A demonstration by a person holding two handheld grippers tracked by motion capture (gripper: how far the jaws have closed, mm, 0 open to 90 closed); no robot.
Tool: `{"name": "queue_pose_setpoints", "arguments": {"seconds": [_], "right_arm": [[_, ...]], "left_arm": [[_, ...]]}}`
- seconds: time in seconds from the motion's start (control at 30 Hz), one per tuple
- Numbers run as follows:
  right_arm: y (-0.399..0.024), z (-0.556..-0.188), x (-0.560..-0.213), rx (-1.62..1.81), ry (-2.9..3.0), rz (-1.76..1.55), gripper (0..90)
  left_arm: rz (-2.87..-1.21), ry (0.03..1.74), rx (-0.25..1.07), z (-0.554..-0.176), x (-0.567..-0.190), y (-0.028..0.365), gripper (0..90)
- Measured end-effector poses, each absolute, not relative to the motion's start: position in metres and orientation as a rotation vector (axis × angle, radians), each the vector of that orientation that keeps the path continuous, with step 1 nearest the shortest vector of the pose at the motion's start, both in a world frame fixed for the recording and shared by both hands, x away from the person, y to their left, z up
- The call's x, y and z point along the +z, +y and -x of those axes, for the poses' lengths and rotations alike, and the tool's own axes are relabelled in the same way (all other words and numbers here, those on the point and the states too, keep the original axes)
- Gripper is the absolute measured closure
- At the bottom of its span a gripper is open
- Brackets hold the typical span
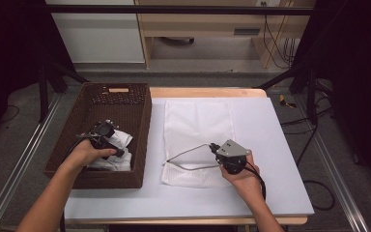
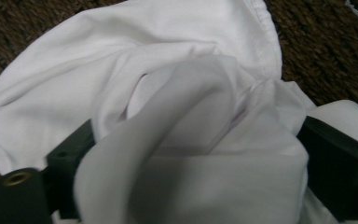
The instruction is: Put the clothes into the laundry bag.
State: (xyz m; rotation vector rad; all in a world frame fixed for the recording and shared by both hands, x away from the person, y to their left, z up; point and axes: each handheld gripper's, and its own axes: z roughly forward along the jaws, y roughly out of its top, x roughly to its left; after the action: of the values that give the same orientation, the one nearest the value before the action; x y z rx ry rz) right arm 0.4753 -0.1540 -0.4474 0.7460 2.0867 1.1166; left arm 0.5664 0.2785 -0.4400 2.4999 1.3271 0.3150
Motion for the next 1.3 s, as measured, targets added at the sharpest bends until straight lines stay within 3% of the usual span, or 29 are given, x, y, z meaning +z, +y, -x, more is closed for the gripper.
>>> {"name": "queue_pose_setpoints", "arguments": {"seconds": [0.2,0.37,0.57,0.73,1.3], "right_arm": [[-0.154,-0.475,-0.448,1.115,2.096,-0.741,87.1],[-0.154,-0.475,-0.448,1.110,2.099,-0.739,87.2],[-0.153,-0.475,-0.448,1.108,2.101,-0.739,87.1],[-0.153,-0.475,-0.448,1.106,2.106,-0.736,87.1],[-0.153,-0.475,-0.448,1.105,2.102,-0.738,87.5]], "left_arm": [[-2.491,1.326,0.317,-0.565,-0.437,0.280,30.4],[-2.518,1.268,0.326,-0.564,-0.432,0.282,53.1],[-2.536,1.226,0.344,-0.561,-0.429,0.281,64.3],[-2.541,1.193,0.392,-0.559,-0.426,0.279,68.4],[-2.475,1.149,0.426,-0.554,-0.410,0.275,69.2]]}}
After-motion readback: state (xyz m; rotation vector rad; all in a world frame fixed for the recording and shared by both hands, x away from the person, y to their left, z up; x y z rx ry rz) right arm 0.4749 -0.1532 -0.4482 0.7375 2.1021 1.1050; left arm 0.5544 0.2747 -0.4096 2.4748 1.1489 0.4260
